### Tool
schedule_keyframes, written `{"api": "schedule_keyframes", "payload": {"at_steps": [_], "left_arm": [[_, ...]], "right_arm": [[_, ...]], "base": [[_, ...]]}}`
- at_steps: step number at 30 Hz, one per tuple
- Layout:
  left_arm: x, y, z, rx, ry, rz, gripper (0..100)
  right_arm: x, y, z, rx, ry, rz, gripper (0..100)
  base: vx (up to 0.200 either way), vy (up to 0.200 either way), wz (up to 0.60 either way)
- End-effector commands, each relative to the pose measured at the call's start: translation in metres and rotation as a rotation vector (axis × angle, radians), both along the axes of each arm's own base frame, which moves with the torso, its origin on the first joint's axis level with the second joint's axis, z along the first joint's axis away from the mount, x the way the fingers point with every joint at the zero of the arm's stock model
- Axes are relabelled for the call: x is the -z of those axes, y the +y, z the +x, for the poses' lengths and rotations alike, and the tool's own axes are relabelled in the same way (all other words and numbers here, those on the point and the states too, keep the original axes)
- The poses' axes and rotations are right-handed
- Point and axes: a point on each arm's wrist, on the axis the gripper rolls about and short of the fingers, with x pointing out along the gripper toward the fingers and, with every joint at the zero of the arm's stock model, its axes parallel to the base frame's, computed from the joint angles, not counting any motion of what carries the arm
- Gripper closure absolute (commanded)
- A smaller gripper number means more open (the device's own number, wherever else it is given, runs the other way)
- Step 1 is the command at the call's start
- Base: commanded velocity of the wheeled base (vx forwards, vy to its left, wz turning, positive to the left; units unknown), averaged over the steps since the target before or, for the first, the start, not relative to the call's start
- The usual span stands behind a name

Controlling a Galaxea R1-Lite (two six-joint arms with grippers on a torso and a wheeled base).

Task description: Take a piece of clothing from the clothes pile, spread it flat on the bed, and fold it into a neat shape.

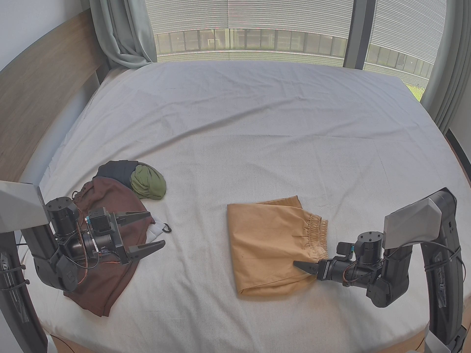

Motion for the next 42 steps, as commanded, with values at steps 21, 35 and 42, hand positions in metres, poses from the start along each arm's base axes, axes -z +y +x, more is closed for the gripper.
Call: {"api": "schedule_keyframes", "payload": {"at_steps": [21,35,42], "left_arm": [[-0.001,-0.004,0.000,0.011,-0.002,-0.002,0],[-0.001,-0.003,-0.001,0.008,0.001,-0.001,0],[-0.001,-0.004,-0.001,0.008,-0.001,-0.001,0]], "right_arm": [[-0.077,0.011,-0.012,-0.056,-0.133,0.119,100],[-0.145,0.026,-0.023,-0.175,-0.283,0.267,100],[-0.168,0.034,-0.020,-0.202,-0.341,0.328,100]], "base": [[0.000,0.000,0.00],[0.000,0.000,0.00],[0.000,0.000,0.00]]}}
